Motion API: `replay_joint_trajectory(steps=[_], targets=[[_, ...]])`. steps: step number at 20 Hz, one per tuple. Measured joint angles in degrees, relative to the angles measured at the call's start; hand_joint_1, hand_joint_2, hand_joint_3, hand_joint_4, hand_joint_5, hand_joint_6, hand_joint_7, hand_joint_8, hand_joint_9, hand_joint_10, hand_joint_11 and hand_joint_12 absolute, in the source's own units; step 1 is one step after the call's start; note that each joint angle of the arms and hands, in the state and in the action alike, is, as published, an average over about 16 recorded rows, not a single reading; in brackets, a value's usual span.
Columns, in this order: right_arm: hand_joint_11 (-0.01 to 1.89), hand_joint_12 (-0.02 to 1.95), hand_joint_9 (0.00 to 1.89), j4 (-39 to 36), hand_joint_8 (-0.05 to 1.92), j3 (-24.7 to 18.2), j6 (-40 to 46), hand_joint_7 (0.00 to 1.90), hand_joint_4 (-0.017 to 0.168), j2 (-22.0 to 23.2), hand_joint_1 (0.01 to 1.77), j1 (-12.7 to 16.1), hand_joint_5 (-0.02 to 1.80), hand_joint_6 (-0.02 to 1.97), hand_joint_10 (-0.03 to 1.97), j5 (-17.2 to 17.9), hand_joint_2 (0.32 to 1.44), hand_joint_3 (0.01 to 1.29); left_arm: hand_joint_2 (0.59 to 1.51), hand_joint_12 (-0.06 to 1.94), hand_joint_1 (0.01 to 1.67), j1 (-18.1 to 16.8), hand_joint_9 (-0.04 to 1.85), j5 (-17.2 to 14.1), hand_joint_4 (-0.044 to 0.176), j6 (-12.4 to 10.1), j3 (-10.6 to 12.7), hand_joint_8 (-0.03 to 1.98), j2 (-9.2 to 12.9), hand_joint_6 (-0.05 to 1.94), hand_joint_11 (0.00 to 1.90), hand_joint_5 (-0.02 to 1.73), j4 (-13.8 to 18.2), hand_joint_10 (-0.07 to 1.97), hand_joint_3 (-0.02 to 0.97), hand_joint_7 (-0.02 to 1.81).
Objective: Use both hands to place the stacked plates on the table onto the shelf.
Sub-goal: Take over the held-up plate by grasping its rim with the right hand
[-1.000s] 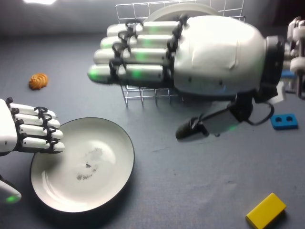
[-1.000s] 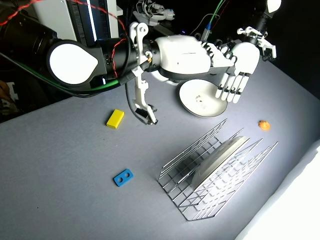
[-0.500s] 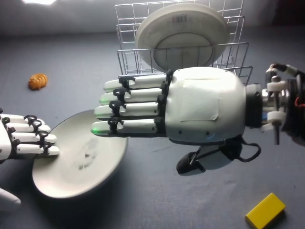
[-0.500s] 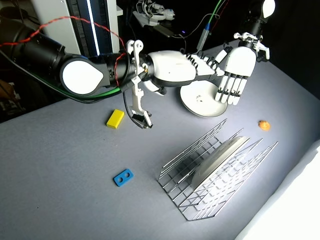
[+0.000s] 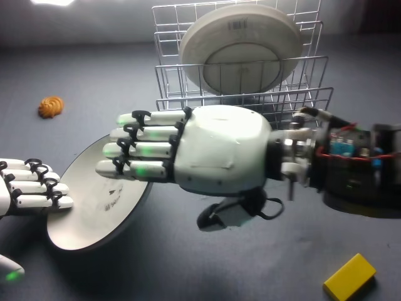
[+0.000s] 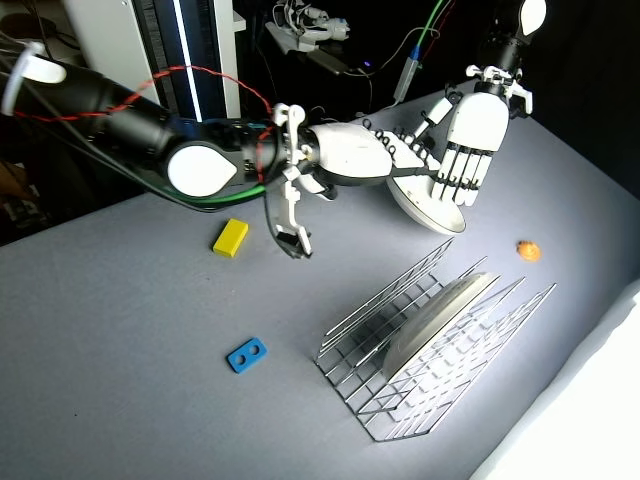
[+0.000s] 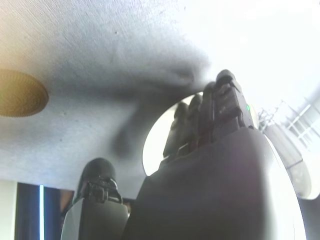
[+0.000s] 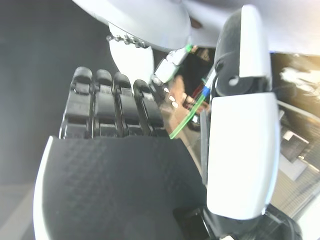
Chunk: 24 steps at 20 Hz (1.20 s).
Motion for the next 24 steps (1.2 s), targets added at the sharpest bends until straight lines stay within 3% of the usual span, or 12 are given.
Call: replay_joint_trajectory(steps=[8,13,19,24], targets=[[0.02,0.02,0.01,4.7,0.02,8.5,-3.8,0.02,0.003,-9.6,1.14,0.5,0.03,0.02,0.01,-1.1,0.91,0.01,1.187,0.01,0.01,0.2,0.01,0.2,-0.004,-0.3,-0.1,-0.02,0.1,-0.02,0.02,0.05,-0.1,-0.03,-0.010,-0.01],[0.02,0.25,0.07,7.3,0.01,12.0,-5.5,0.09,0.003,-14.0,1.19,0.8,0.11,0.02,0.01,-0.4,0.93,0.01,1.186,0.01,0.01,0.2,0.01,0.0,-0.003,-0.3,0.2,-0.02,0.0,-0.02,0.02,0.05,-0.2,-0.03,-0.009,-0.01],[0.18,0.65,0.39,10.6,0.03,14.1,-7.0,0.42,0.001,-17.4,1.20,0.9,0.42,0.08,0.04,0.6,0.95,0.01,1.184,0.01,0.01,0.3,0.02,-0.1,-0.004,-0.3,0.6,-0.02,0.0,-0.02,0.02,0.04,-0.3,-0.03,-0.009,-0.01],[0.40,0.97,0.76,12.1,0.19,14.7,-7.8,0.74,0.001,-19.0,1.19,0.8,0.70,0.26,0.05,1.7,0.96,0.01,1.181,0.01,0.01,0.2,0.03,-0.1,-0.006,-0.3,0.8,-0.02,-0.1,-0.02,0.02,0.04,-1.0,-0.02,-0.009,-0.01]])
